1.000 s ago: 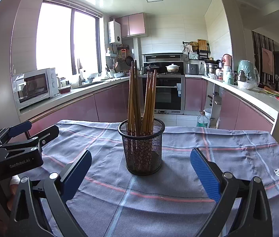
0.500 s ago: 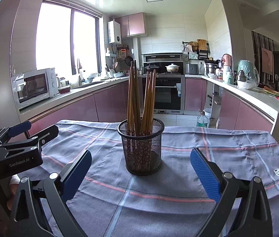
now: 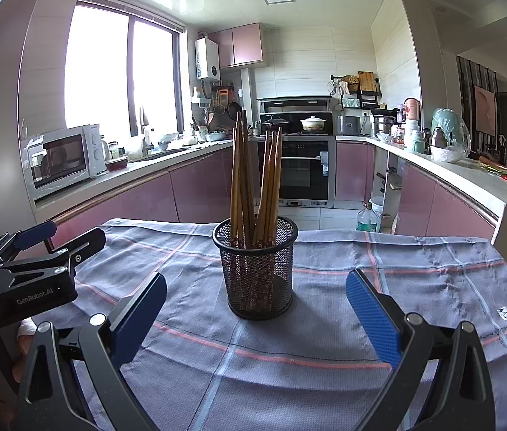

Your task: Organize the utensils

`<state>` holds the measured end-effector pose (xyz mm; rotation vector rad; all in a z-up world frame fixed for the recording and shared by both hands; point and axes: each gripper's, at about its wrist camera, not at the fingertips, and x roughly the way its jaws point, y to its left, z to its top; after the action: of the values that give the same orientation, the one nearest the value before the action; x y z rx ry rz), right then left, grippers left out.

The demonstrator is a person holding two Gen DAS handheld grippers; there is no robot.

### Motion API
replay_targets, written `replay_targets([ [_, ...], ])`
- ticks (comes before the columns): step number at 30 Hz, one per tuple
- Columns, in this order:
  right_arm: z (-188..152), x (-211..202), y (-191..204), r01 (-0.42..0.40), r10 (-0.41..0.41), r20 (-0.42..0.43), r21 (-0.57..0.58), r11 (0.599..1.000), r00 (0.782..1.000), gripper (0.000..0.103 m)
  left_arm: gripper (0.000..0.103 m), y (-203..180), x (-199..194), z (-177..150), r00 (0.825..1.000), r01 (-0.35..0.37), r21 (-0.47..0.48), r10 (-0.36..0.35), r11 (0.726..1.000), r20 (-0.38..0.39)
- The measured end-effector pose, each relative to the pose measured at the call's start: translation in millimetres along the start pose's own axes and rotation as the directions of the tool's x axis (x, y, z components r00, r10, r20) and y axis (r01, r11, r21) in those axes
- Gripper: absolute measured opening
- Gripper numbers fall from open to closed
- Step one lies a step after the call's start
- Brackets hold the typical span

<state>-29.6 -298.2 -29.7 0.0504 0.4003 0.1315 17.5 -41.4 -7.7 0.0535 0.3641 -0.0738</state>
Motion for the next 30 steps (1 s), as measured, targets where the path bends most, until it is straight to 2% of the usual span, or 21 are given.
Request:
replay_targets([
  [30,0.3,-0.5,-2.4,0.000,0.000,-0.004,0.001,1.000,1.000,0.097,0.098,-3.0,1.8,-1.4,1.000,0.000,0.002,0.000,1.000,-0.006],
])
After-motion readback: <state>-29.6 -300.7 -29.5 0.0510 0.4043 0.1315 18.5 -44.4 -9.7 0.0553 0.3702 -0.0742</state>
